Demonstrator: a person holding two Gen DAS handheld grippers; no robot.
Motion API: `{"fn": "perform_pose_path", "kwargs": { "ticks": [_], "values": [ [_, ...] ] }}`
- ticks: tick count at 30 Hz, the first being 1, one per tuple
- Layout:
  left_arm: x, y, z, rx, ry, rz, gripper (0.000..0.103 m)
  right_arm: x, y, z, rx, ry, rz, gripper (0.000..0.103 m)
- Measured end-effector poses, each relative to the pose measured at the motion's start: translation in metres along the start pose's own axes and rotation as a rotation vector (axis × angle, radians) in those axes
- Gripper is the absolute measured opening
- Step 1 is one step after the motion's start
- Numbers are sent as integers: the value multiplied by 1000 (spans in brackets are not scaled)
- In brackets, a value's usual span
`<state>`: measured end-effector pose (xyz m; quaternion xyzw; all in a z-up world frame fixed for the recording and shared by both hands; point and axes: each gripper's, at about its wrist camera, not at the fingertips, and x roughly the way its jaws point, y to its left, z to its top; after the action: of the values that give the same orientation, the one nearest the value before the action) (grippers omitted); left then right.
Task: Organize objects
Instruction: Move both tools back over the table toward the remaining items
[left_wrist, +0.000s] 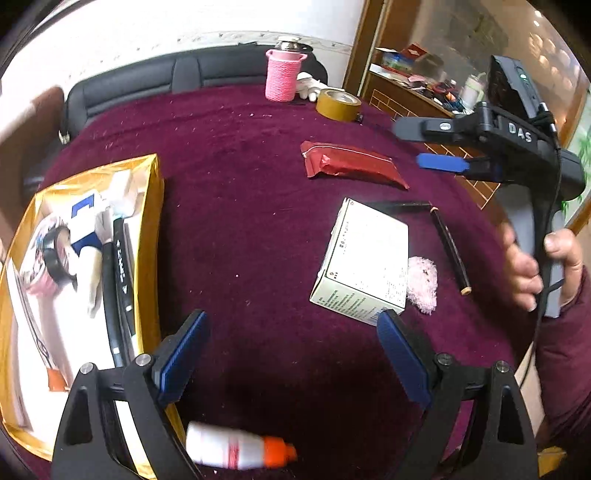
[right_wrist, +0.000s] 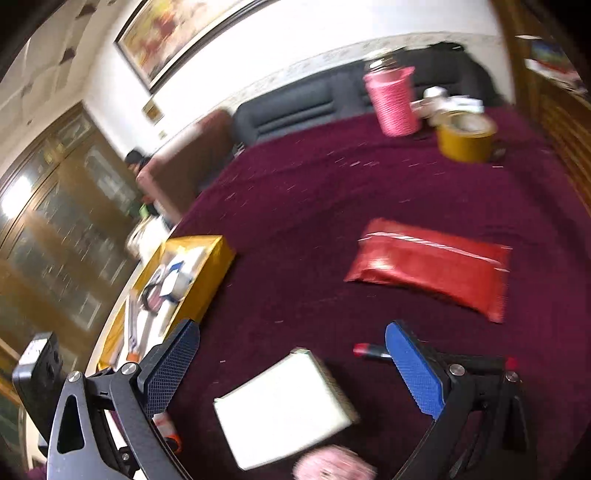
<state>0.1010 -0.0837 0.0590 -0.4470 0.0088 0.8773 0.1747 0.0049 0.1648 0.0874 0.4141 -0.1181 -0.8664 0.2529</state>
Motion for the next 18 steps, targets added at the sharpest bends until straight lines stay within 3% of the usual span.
{"fn": "perform_pose_path", "kwargs": {
  "ticks": [6, 10, 15, 18],
  "values": [
    [12, 14, -11, -19, -57, -35, 91, -19, -26, -17, 78, -59, -34, 103],
    [20, 17, -16, -35, -15, -22, 91, -15, -24, -21, 86, -50, -26, 103],
    [-19, 9, -33, 27, 23, 74, 91, -13, -12, -29, 30, -52, -49, 103],
    [-38, 11, -56, -35, 73, -39, 91, -12, -7, -33, 5, -58, -41, 103]
  ]
}}
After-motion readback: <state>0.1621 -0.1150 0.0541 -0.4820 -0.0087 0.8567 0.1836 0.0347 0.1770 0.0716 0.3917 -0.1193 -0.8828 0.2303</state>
